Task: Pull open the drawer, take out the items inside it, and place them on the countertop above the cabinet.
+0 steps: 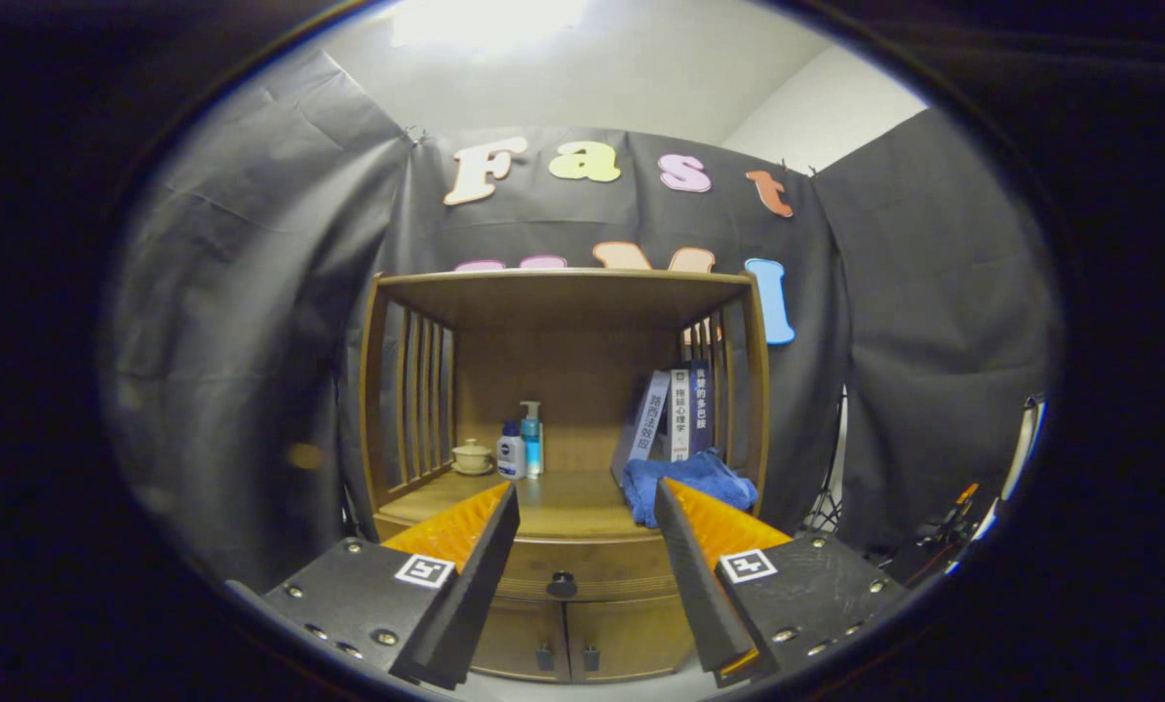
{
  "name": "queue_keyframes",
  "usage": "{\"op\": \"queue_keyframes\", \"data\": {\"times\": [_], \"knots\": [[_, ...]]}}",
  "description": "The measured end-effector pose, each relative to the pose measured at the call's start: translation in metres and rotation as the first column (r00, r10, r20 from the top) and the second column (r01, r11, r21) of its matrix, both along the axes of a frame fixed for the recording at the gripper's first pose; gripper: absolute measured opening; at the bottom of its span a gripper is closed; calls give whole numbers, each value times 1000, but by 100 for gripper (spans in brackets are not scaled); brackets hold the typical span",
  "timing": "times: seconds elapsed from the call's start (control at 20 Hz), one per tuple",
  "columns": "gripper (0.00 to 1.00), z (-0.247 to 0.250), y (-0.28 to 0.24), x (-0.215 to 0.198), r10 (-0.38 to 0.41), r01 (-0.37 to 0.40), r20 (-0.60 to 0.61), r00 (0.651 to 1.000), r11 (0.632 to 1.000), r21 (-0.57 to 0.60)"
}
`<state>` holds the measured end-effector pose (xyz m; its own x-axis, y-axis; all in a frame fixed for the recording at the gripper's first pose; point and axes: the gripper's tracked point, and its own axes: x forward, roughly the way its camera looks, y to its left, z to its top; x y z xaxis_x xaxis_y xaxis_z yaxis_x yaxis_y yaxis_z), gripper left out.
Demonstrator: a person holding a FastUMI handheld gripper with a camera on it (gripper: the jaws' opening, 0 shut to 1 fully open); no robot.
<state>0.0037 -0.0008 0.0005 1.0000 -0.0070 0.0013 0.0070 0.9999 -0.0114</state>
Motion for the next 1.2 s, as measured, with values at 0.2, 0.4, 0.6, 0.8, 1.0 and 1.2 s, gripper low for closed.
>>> {"op": "queue_keyframes", "data": {"times": [0.2, 0.4, 0.6, 0.8, 1.0, 1.2], "knots": [[84, -25, -15, 17, -75, 75, -61, 995, 997, -9], [84, -51, -1, 42, -44, 47, -107, 993, 999, 27], [84, -71, 15, 71, 3, 3, -107, 994, 998, 58], [84, -93, 31, 95, 53, -42, -114, 992, 994, 98], [84, -118, 40, 119, 79, -62, -127, 989, 989, 134], [85, -144, 43, 132, 89, -61, -175, 980, 985, 160]]}}
